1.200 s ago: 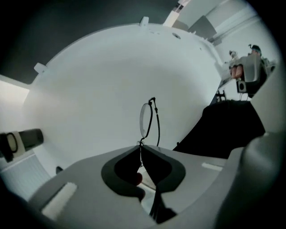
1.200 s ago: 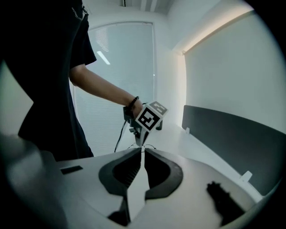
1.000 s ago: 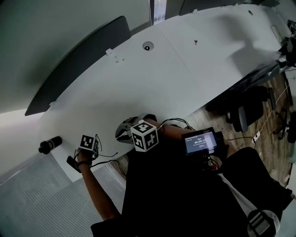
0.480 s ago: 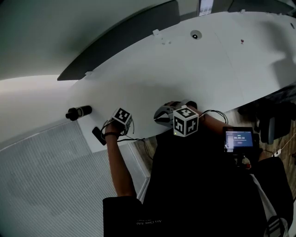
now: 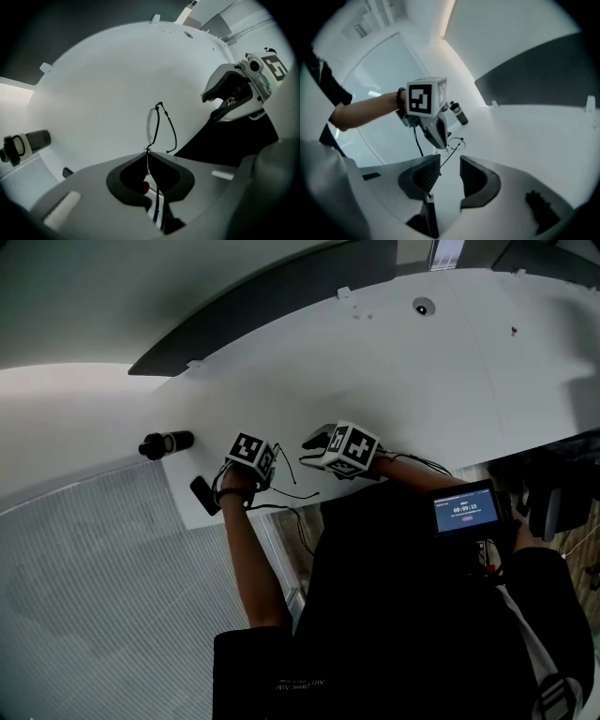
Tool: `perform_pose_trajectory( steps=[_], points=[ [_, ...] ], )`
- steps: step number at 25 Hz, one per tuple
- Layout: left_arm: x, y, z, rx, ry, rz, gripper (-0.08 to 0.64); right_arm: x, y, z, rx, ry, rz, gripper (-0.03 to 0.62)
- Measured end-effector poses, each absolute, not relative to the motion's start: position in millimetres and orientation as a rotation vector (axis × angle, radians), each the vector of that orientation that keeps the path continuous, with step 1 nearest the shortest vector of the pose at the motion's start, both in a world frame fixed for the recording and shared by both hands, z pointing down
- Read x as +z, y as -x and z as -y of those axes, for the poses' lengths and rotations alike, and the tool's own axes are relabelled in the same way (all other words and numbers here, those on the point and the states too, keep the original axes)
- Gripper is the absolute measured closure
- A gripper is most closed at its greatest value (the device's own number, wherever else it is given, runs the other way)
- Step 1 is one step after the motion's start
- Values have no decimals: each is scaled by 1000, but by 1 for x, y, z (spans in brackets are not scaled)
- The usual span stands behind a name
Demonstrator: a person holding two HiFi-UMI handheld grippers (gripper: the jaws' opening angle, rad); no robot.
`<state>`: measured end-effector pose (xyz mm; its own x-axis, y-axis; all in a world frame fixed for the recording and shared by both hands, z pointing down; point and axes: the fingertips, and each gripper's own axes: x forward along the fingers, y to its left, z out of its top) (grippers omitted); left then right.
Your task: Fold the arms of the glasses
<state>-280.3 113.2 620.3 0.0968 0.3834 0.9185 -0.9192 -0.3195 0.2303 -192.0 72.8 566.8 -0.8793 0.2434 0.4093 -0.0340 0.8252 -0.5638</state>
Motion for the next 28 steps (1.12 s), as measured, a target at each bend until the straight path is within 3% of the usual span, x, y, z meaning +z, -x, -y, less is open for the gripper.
perform_pose_trajectory(
  steps=[6,16,28],
  points=[
    [612,270,-112,1504,-1265,590,537,596,212,-78,1280,221,2349,444],
    [606,257,-108,1500,-1300,567,537,584,222,-101,1433,456,2323,445],
    [604,245,-123,1452,-1258,522,537,563,176,-78,1804,578,2318,446]
  ],
)
